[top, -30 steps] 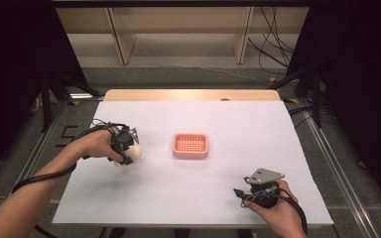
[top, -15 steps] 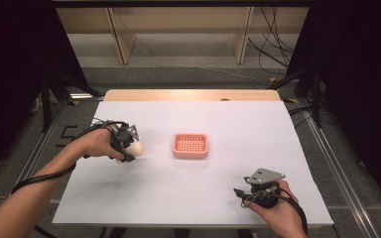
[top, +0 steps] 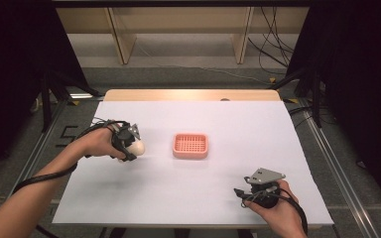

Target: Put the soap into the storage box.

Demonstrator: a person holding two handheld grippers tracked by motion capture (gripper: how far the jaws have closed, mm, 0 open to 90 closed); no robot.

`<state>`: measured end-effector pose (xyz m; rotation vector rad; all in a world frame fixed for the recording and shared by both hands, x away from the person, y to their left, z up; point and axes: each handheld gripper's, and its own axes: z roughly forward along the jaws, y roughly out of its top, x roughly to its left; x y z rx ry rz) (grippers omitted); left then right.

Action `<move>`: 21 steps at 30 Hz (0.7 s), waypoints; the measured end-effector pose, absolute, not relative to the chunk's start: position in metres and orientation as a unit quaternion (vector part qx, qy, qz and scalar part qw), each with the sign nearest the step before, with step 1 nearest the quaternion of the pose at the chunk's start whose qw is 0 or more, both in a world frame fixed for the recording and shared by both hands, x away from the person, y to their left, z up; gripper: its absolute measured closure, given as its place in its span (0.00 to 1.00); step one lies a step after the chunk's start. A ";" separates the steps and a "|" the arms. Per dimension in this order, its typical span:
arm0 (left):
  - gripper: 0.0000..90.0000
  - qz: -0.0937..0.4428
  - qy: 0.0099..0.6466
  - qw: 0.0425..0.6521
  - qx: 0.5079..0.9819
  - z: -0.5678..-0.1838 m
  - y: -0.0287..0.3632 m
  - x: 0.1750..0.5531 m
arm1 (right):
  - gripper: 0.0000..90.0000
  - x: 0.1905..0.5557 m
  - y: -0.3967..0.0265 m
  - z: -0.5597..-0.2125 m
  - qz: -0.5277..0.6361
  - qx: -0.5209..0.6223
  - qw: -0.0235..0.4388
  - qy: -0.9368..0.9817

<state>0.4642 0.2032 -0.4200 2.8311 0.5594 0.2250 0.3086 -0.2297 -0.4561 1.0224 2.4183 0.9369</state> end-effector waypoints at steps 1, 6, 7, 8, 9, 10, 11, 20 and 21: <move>0.55 0.077 0.192 0.123 0.971 -0.420 0.203 0.464 | 0.52 0.309 -0.230 -0.456 0.331 0.361 0.176 0.854; 0.55 0.090 0.175 0.125 0.972 -0.421 0.201 0.467 | 0.52 0.308 -0.230 -0.456 0.331 0.360 0.179 0.854; 0.55 0.090 0.175 0.125 0.972 -0.421 0.201 0.467 | 0.52 0.308 -0.230 -0.456 0.331 0.360 0.179 0.854; 0.55 0.088 0.175 0.122 0.973 -0.420 0.200 0.467 | 0.52 0.309 -0.230 -0.456 0.332 0.357 0.181 0.854; 0.55 0.088 0.175 0.122 0.973 -0.420 0.200 0.467 | 0.52 0.309 -0.230 -0.456 0.332 0.357 0.181 0.854; 0.55 0.081 0.189 0.125 0.971 -0.421 0.199 0.465 | 0.52 0.309 -0.230 -0.456 0.333 0.356 0.181 0.854; 0.55 0.081 0.189 0.125 0.971 -0.421 0.199 0.465 | 0.52 0.309 -0.230 -0.456 0.333 0.356 0.181 0.854; 0.55 0.090 0.172 0.129 0.972 -0.419 0.194 0.468 | 0.51 0.309 -0.230 -0.455 0.335 0.358 0.182 0.852; 0.55 0.089 0.169 0.126 0.973 -0.419 0.193 0.469 | 0.51 0.309 -0.230 -0.456 0.334 0.357 0.183 0.853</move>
